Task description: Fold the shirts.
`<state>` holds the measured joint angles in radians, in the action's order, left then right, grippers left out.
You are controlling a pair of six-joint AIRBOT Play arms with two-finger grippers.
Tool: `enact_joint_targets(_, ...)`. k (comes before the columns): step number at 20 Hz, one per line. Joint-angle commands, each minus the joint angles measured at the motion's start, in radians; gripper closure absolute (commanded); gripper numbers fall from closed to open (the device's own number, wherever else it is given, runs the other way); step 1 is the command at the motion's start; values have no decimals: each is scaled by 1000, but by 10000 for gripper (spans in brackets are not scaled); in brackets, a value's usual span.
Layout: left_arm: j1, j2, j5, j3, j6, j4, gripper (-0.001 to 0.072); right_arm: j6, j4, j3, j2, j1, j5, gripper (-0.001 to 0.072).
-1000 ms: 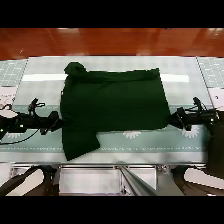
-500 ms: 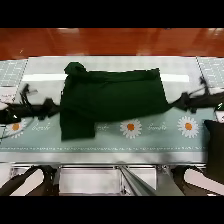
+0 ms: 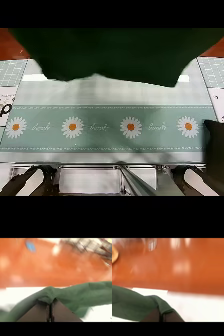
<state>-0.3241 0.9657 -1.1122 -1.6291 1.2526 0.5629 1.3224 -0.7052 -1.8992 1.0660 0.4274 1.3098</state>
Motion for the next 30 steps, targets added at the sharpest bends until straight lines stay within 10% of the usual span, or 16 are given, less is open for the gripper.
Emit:
enact_joint_targets(1,0,-39,-43,-289,100,190,690,32,-82,-182,-97,0,-12,690)
enact_joint_targets(13,259,-365,-305,-320,198,719,690,158,-511,51,-490,-1,163,690)
enact_joint_targets(18,380,-320,-429,-143,269,955,690,159,-454,306,-517,0,147,690)
enact_joint_targets(30,380,461,232,151,310,798,690,-106,-188,553,297,-166,-312,690)
